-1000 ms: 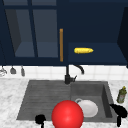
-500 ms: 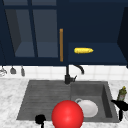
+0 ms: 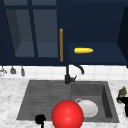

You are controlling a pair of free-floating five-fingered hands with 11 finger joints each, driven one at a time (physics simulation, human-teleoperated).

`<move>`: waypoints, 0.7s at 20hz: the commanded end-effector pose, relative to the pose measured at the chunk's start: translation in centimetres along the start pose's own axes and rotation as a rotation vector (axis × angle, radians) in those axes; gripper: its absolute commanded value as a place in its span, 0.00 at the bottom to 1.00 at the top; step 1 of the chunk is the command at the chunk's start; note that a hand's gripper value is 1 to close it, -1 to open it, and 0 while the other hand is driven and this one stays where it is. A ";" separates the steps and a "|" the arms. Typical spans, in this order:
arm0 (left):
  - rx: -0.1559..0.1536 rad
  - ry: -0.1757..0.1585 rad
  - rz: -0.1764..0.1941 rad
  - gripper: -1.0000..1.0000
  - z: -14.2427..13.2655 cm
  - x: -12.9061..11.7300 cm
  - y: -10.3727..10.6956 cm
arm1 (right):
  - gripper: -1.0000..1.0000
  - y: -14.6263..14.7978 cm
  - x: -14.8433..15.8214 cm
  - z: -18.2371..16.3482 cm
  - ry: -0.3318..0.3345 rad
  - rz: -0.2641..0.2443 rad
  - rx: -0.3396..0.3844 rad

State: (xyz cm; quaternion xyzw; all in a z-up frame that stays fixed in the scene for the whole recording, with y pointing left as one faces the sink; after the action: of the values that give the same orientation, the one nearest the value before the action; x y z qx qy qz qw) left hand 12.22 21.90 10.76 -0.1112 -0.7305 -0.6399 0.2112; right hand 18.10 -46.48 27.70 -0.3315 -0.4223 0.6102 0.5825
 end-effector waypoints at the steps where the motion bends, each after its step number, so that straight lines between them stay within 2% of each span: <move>1: 0.000 0.000 0.000 0.50 0.0 0.0 0.0 | 0.00 -0.4 -2.0 -0.5 0.051 0.105 0.075; 3: 0.000 0.000 0.000 0.50 0.0 0.0 0.0 | 0.00 -0.7 -3.0 -0.8 0.064 0.131 0.091; 6: 0.000 0.000 0.000 0.50 0.0 0.0 0.0 | 0.00 -0.8 -5.0 -1.2 0.065 0.133 0.117; 9: 0.000 0.000 0.000 0.50 0.0 0.0 0.0 | 0.00 -0.6 -7.7 -0.7 0.037 0.081 0.080; 14: 0.000 0.000 -0.001 0.50 0.0 0.0 0.0 | 0.00 0.0 -11.0 -0.7 0.028 0.050 0.048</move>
State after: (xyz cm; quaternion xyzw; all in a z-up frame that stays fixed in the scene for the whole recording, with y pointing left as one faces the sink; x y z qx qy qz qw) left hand 12.22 21.90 10.76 -0.1109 -0.7305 -0.6399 0.2110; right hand 19.85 -55.51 26.99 -0.3375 -0.3819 0.6352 0.5803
